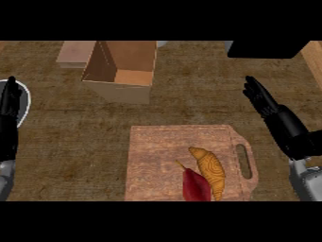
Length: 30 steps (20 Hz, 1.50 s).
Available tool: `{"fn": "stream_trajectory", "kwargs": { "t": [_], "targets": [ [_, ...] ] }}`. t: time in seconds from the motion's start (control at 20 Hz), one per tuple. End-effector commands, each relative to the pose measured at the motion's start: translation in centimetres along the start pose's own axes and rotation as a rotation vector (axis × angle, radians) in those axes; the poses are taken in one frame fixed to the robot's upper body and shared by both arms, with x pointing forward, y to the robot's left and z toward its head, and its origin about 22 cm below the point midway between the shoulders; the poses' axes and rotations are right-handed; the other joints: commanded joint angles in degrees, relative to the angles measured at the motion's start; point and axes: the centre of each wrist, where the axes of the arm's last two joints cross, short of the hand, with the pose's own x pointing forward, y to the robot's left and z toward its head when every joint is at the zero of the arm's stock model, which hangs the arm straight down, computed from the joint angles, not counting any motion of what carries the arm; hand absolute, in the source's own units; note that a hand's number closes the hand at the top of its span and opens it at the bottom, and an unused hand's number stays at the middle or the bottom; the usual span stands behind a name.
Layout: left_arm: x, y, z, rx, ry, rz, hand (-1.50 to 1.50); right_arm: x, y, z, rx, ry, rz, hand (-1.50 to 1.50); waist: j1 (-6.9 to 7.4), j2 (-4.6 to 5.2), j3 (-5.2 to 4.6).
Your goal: Pick the pear from the cutting board and place it in the cardboard box
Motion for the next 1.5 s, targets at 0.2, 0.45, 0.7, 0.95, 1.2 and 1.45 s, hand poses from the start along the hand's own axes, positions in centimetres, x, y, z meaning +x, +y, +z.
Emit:
{"fn": "stream_trajectory", "kwargs": {
  "t": [0.2, 0.45, 0.7, 0.95, 1.2, 1.45],
  "targets": [
    [2.6, -6.1, 2.7, -0.415, -0.029, 0.145, 0.00, -3.8, 8.9, 4.4, -0.090, 0.199, 0.033, -1.50, -2.57, -1.06, 1.43],
    [1.9, -7.6, 3.7, -0.488, 0.039, 0.184, 0.00, -4.5, 4.2, 6.2, -0.055, 0.130, 0.633, -1.50, -5.95, -1.78, 0.70],
    [2.8, -7.9, 3.3, -0.543, 0.038, 0.202, 0.00, -4.4, 7.1, 9.4, -0.049, -0.006, 0.927, -1.50, -4.43, -1.86, 1.14],
    [4.2, -7.9, 2.7, -0.566, 0.033, 0.217, 0.00, 0.4, 9.9, 11.9, -0.080, 0.011, 1.050, -1.50, -3.67, -1.85, 1.07],
    [5.0, -8.2, 2.3, -0.577, 0.024, 0.215, 0.00, 5.8, 12.7, 14.5, 0.022, 0.189, 1.075, -1.50, -2.17, -1.32, 1.13],
    [5.1, -9.5, 3.3, -0.613, 0.014, 0.231, 0.00, 10.4, 15.7, 15.3, 0.094, 0.313, 1.031, -1.50, -0.33, -0.76, 1.27]
  ]
}}
